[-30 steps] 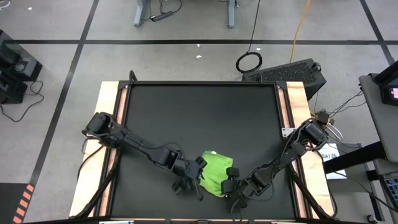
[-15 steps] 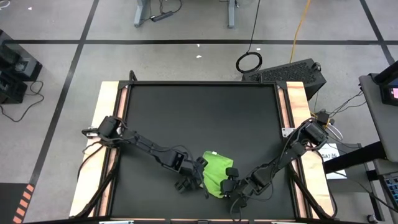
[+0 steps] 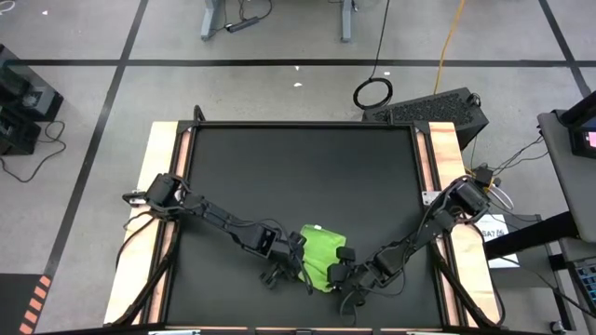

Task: Roll towel into tight, uniform cylinder
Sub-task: Roll the green towel

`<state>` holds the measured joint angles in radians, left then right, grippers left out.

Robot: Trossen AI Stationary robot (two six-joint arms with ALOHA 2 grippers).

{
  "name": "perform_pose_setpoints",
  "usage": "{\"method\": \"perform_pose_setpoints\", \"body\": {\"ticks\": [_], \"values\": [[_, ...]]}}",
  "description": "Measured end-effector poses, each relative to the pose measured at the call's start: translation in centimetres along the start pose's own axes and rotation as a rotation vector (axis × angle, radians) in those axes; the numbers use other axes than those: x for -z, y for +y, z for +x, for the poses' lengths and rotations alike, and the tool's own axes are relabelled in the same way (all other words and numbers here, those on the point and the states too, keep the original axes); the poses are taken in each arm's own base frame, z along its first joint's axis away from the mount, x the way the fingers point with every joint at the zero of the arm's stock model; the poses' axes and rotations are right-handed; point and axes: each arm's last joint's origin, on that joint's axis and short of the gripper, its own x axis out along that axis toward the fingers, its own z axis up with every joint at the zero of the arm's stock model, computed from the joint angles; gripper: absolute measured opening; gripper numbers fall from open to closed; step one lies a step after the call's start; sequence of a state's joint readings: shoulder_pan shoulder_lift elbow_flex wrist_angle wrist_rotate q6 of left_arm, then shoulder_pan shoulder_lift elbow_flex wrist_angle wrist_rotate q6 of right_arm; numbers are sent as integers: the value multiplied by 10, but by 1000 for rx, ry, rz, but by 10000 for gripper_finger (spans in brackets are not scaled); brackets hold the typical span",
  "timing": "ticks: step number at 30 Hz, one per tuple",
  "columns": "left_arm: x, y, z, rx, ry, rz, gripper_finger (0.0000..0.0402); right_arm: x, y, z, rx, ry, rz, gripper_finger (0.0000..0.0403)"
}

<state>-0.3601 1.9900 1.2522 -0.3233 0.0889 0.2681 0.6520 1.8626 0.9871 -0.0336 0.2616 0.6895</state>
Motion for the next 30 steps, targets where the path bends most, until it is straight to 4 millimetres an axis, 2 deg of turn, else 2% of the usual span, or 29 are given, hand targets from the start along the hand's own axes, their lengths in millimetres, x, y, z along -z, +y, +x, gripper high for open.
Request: {"method": "perform_pose_setpoints", "body": {"ticks": [3, 10, 15, 20, 23, 30], "values": [[1, -1, 0, 14, 9, -3, 12, -2, -3, 1, 7, 2, 15, 0], [5, 10, -2, 107, -5, -138, 12, -3, -6, 1, 18, 5, 66, 31], [14, 28, 1, 231, -17, -284, 11, -3, -3, -3, 30, -16, 31, 98], [24, 38, 12, 337, 1, -400, 10, -5, 6, -18, 92, -113, -100, 177], [28, 42, 17, 352, 12, -436, 10, -4, 11, -25, 118, -150, -189, 207], [34, 53, 17, 381, 7, -496, 9, 5, 22, -30, 94, -146, -296, 209]]}}
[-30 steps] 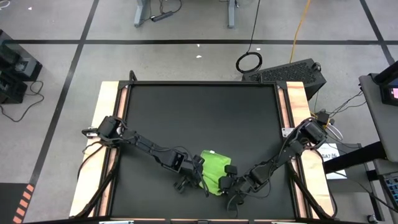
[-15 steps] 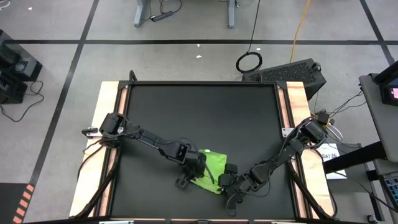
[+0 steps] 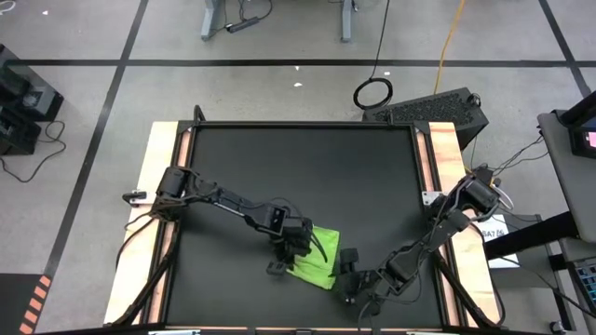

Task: Roll towel into tight, uniform cylinder
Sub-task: Roll the green towel

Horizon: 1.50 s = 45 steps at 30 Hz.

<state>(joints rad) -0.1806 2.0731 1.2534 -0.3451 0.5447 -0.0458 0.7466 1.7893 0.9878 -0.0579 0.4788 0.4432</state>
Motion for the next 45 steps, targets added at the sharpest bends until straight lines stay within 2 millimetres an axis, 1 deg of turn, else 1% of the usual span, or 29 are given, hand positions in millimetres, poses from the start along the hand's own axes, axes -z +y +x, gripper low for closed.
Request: {"method": "perform_pose_setpoints", "body": {"ticks": [4, 6, 10, 15, 19, 23, 28, 33, 37, 40, 45], "values": [[0, 9, -6, 38, -12, -50, 9, 3, 8, -5, -15, -4, -121, 198], [0, 14, -8, 53, -15, -65, 9, 5, 9, -5, 29, -15, -194, 195], [1, 20, -12, 70, -19, -85, 9, 7, 6, -6, 159, -27, -315, 198], [1, 24, -15, 80, -22, -99, 9, 6, -3, 3, 200, -7, -388, 215], [2, 27, -16, 80, -14, -112, 9, 7, -8, 12, 212, 15, -394, 226], [7, 33, -12, 100, 13, -142, 9, 6, -10, 16, 174, 20, -373, 227], [11, 38, -4, 145, 38, -177, 8, 7, -9, 16, 143, 31, -372, 212], [10, 40, -5, 143, 26, -183, 8, 7, -9, 16, 121, 37, -363, 193], [10, 44, -7, 139, 22, -194, 8, 6, -9, 16, 122, 29, -346, 189], [10, 45, -8, 138, 19, -196, 8, 8, -9, 17, 128, 32, -335, 197], [10, 45, -8, 143, 18, -198, 8, 18, -13, 20, 130, 33, -333, 224]]}}
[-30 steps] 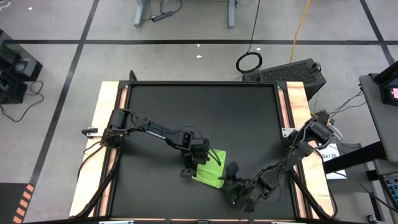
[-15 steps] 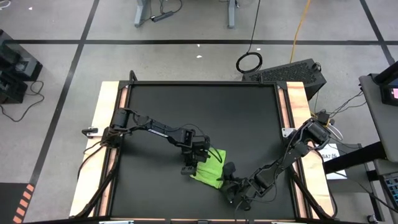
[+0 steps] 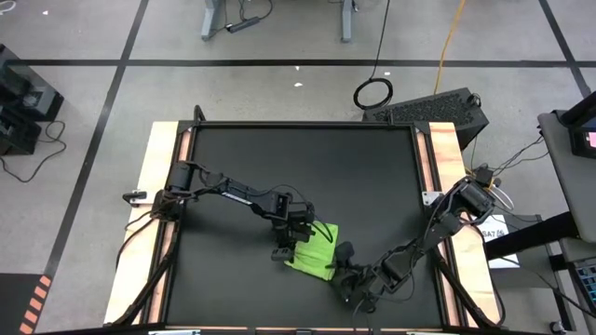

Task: Roll towel into tight, uniform cylinder
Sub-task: Roll the green towel

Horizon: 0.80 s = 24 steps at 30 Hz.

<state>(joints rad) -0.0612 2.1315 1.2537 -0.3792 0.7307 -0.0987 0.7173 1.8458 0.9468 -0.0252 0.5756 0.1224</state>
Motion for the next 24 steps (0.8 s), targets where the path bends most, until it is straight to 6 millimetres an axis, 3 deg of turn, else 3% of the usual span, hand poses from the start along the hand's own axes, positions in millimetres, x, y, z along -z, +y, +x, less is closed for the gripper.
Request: {"method": "perform_pose_setpoints", "body": {"ticks": [4, 8, 12, 18, 24], "values": [[0, 0, 0, 1, -2, 1, 8, 3, -3, 3, 8, 10, 3, 232], [0, 0, 0, 2, -2, 1, 8, 6, -8, 13, 24, 27, 65, 207], [0, 0, 0, 11, -2, -1, 8, 11, -11, 24, 42, 50, 195, 146], [-1, 0, -1, 17, -4, -15, 8, 10, -11, 25, 45, 40, 316, 17], [-1, 0, -1, 19, -7, -36, 13, 10, -10, 25, -16, 51, 484, 19]]}}
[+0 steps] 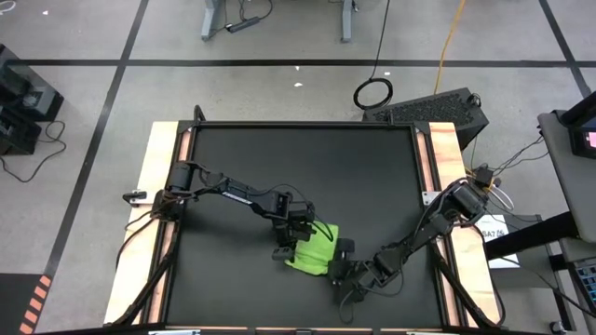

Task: Roll towel into tight, uniform cylinder
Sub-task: Roll the green towel

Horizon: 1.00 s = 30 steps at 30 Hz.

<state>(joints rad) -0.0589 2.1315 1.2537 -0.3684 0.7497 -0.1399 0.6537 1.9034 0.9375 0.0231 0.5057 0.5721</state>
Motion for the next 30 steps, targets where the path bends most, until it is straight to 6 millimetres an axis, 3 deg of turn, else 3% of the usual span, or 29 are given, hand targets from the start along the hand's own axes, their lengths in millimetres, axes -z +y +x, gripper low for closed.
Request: {"method": "perform_pose_setpoints", "body": {"ticks": [9, 19, 30], "values": [[-1, -3, -4, 34, -4, -42, 18, 9, -5, -4, -75, 58, 313, 6], [-5, -4, -4, 71, -26, -139, 19, 9, -15, -15, -102, 97, 520, 6], [-12, -18, -14, 63, -108, 90, 20, 21, -20, -14, -182, 26, 808, 6]]}}
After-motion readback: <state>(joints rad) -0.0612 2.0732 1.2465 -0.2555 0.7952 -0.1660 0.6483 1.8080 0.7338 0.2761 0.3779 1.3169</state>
